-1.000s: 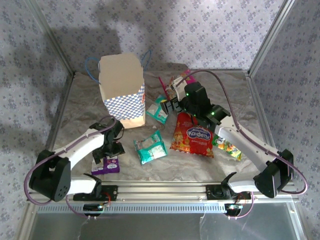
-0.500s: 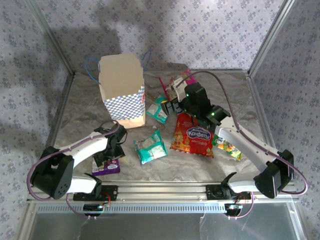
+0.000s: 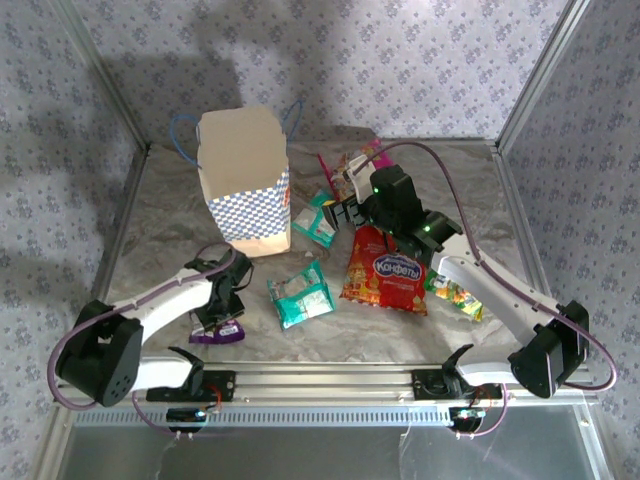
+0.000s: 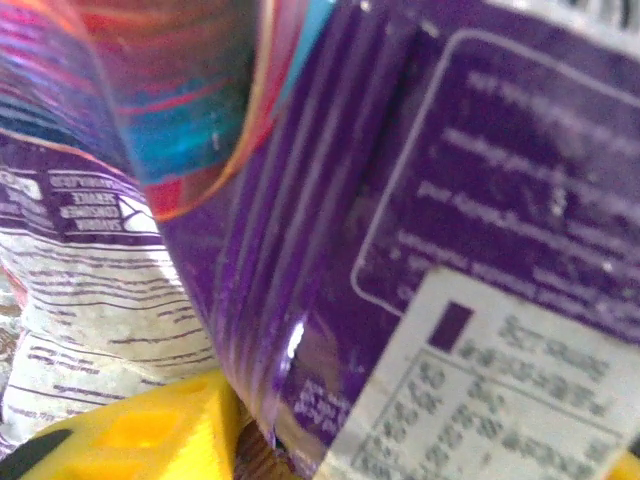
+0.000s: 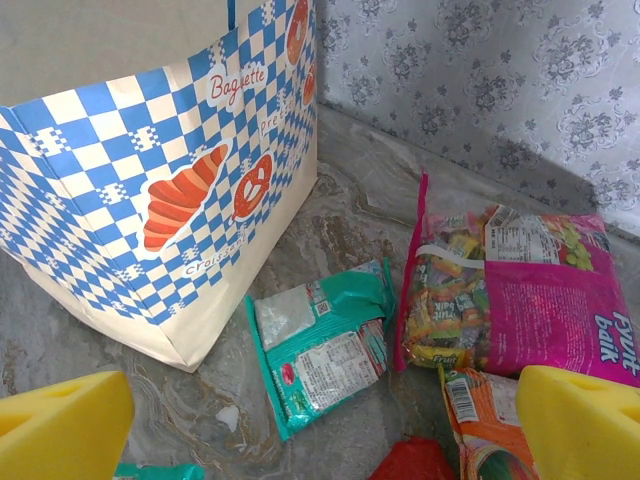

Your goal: Place the snacks into the paper bag

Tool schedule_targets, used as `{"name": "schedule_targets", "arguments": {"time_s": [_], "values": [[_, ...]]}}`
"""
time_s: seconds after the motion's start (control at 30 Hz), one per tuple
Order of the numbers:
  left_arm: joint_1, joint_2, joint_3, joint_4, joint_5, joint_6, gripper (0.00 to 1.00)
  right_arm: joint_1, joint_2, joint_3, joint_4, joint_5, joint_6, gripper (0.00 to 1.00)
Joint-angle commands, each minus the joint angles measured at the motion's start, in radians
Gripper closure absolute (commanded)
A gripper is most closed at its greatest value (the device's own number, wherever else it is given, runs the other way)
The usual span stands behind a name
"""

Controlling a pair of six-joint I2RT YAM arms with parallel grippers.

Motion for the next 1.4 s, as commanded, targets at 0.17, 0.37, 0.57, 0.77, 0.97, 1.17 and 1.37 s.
{"name": "schedule_targets", "arguments": {"time_s": [0.17,0.37,0.57,0.77,0.97,1.17,1.37], "values": [[0.006,-0.078,-0.022,-0.051,0.003,-0.007,0.77,0.008,-0.024,-0.003,-0.001,0.011,0.007,0.0],[0.011,-0.131,0.019,-0.109,0.003,0.017,0.87,0.012,-0.022,0.019,0.004,0.006,0.01,0.0],[0.024,-0.2,0.07,-0.182,-0.007,0.04,0.93,0.017,-0.014,0.049,0.005,0.005,0.014,0.0],[0.056,-0.269,0.143,-0.258,0.001,0.104,0.98,0.021,0.003,0.081,0.022,-0.005,0.016,0.0],[0.074,-0.298,0.257,-0.333,-0.015,0.2,0.99,0.021,0.033,0.131,0.061,-0.005,0.049,0.0],[0.08,-0.301,0.382,-0.431,-0.086,0.256,1.0,0.019,0.091,0.206,0.088,-0.049,0.069,0.02],[0.097,-0.307,0.485,-0.479,-0.11,0.319,1.0,-0.006,0.165,0.295,0.093,-0.126,0.103,0.07]]}}
